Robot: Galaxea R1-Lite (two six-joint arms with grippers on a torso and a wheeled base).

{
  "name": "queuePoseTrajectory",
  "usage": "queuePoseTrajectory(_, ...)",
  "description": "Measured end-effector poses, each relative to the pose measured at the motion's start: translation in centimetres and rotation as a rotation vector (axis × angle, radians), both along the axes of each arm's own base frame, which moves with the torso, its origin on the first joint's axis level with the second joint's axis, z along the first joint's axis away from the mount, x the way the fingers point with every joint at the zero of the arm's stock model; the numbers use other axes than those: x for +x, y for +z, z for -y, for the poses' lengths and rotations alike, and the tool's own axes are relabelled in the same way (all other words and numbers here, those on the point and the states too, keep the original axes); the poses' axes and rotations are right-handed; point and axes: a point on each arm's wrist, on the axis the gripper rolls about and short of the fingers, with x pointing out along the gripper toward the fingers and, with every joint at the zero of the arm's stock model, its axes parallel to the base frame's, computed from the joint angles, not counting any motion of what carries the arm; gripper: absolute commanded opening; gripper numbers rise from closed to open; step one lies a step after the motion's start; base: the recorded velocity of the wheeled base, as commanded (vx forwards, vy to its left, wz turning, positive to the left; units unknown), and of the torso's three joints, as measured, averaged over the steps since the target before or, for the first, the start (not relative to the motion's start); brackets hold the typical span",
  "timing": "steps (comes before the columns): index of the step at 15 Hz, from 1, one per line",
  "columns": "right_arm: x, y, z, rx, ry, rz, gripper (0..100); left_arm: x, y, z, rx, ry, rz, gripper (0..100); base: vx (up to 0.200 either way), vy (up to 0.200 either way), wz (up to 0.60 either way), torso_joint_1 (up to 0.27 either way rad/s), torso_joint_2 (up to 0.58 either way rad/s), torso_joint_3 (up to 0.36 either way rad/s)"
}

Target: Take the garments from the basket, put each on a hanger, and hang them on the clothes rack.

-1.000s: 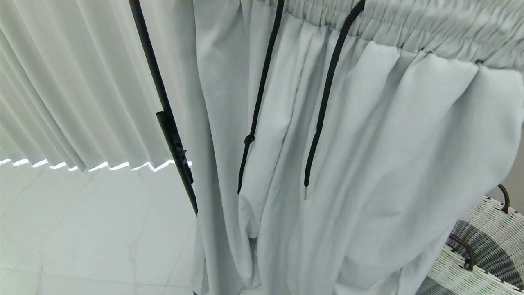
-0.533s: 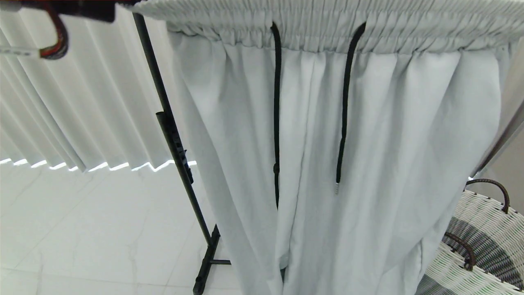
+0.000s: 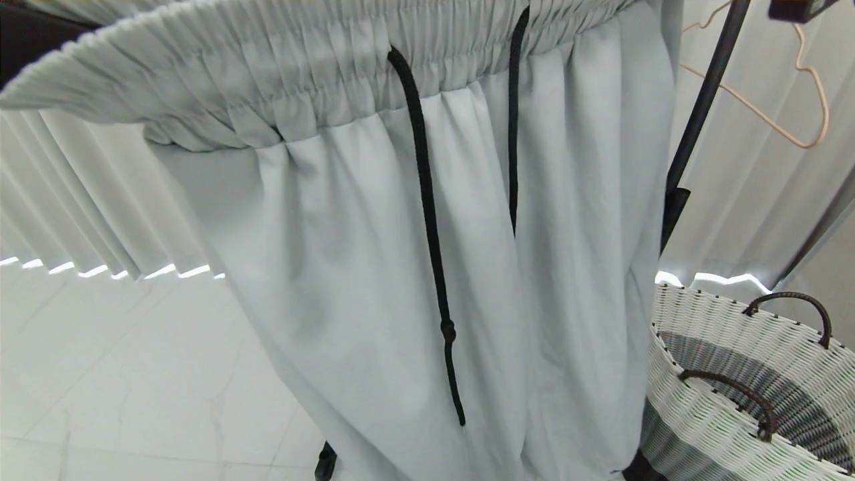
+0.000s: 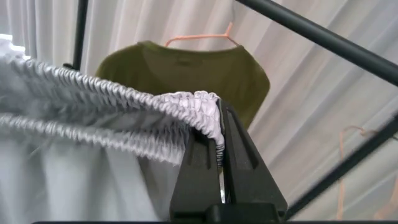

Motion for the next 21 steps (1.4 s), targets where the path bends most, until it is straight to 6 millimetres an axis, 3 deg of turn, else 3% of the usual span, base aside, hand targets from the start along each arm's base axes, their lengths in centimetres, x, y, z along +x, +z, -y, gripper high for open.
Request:
queuePoseTrajectory(3, 0.6, -0.4, -0.4, -0.021, -0.021, -0.017, 0, -0.6, 0.2, -0.6, -0.016, -0.023, 0.008, 0, 0.0, 0.0, 0.0, 0.0, 0.0, 0.0)
queuePoseTrajectory(7, 0.3, -0.6, 1.3, -0.096, -0.059, -0.078, 0, 0.2, 0.8, -0.4, -0.014, 0.026, 0.038, 0, 0.0, 0.0, 0.0, 0.0, 0.0, 0.0)
queuePoseTrajectory(9, -0.7, -0.3, 2.7, -0.106, -0.067, -0.092, 0, 1.7, 1.4, 0.4, -0.031, 0.118, 0.061, 0, 0.0, 0.0, 0.0, 0.0, 0.0, 0.0)
queuePoseTrajectory(13, -1.8, -1.3, 4.0, -0.124, -0.071, -0.108, 0, 4.2, 0.6, 3.0, -0.044, 0.254, 0.094, 0, 0.0, 0.0, 0.0, 0.0, 0.0, 0.0)
queuePoseTrajectory(21, -2.4, -1.3, 4.8, -0.117, -0.069, -0.102, 0, 4.7, 0.7, 3.7, -0.044, 0.266, 0.099, 0, 0.0, 0.0, 0.0, 0.0, 0.0, 0.0)
